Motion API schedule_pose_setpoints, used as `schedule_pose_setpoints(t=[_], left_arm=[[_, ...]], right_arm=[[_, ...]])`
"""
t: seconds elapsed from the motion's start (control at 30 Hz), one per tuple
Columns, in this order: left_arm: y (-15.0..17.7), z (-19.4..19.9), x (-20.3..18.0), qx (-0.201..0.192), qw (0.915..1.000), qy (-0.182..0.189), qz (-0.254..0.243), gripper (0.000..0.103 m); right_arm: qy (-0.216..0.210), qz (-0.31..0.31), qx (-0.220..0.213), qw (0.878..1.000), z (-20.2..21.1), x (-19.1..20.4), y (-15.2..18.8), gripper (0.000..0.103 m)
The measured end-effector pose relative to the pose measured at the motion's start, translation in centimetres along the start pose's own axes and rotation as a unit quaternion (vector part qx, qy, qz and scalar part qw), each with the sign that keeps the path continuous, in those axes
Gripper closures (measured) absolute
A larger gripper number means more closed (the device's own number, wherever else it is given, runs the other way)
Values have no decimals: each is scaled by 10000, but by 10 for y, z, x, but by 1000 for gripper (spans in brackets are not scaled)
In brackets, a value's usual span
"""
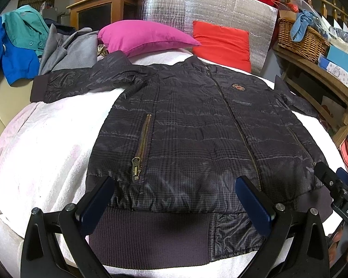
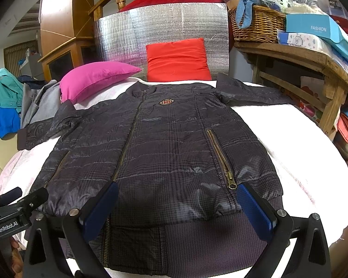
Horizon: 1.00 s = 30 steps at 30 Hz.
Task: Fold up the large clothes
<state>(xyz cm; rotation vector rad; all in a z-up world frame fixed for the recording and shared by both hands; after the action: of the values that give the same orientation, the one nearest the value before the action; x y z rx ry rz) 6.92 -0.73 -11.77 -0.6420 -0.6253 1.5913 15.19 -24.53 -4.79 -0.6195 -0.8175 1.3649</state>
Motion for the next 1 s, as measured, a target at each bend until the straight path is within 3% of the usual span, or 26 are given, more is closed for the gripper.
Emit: schedule_pose_setpoints(t=[0.07,0.2,0.3,0.4,0.5,0.63,0.77,0.8,0.9,1.0], left_arm=[[1,0,0,5,10000,9,7,0],[-1,-2,2,99,9999,46,4,0],[-11,-6,1,75,10000,56,23,0],[-27,-19,-9,96,9995,216,196,0],[-47,-37,-28,90,9980,486,390,0],[-63,-71,-51,270,9960,680,522,0],[-67,-98,-60,345,9958,660,530,0],[-65,-104,-59,370,9956,650,569,0],[-59,-111,-52,573,9918,744,866,0],[-61,-113,-45,538,9901,753,1057,0]], right_arm=[[-75,-31,18,10000,0,0,0,0],[-715,-196,246,9969,2,0,-5,0],[-1144,-224,131,9931,11,-12,-29,0],[-1585,-696,51,9849,10,-44,-63,0],[-1815,-1382,315,9731,-15,-92,-87,0],[-1708,-2494,534,9517,-64,-176,-105,4],[-1530,-3525,645,9210,-118,-254,-116,25],[-1461,-3706,677,9147,-133,-270,-119,25],[-1232,-4053,596,9039,-166,-309,-134,25],[-1131,-4175,445,9005,-198,-334,-156,25]])
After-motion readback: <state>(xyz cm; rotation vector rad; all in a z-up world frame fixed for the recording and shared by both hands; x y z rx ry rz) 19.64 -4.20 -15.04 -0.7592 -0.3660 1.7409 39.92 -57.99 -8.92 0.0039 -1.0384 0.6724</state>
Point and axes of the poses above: each gripper's, at about its wrist camera, not at the fingertips, and z roughly against the way its jaws point, x to its left, y to its underside, the point moved 9 cm from there along -z, roughly the way its jaws point, and after that the axes turned 4 degrees about -y, right-handed, at the moved point
